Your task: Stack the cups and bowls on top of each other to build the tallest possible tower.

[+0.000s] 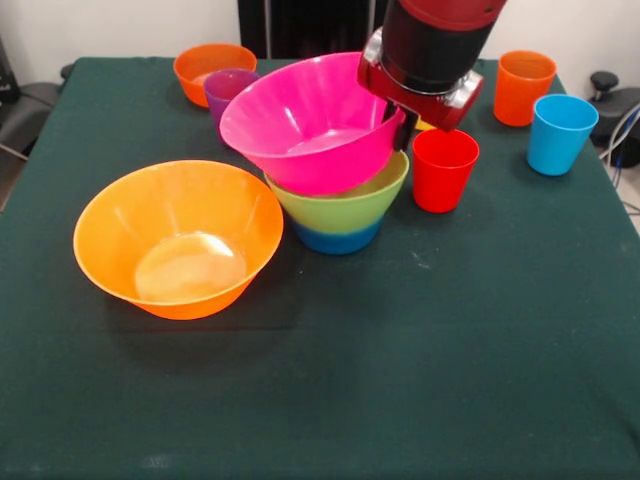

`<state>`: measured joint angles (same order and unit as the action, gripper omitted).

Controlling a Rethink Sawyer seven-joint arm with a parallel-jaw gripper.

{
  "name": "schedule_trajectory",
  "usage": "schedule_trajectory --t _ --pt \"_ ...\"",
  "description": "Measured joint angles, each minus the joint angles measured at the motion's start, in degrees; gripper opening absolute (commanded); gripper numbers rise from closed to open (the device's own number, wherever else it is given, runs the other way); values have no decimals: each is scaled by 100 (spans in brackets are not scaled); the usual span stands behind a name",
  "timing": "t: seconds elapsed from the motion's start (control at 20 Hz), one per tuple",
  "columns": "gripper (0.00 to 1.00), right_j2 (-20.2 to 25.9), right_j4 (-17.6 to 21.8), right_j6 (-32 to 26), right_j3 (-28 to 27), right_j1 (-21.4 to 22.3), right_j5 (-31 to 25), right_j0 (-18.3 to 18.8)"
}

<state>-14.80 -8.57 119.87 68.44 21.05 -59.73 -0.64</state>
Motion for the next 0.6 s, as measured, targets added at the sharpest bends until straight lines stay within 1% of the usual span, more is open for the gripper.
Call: schedule_trajectory --t 0.25,0.6 --pt "0 -1 -5 0 -2 -138 110 -2" --pt "0 -2 -5 0 -2 -165 368 -2"
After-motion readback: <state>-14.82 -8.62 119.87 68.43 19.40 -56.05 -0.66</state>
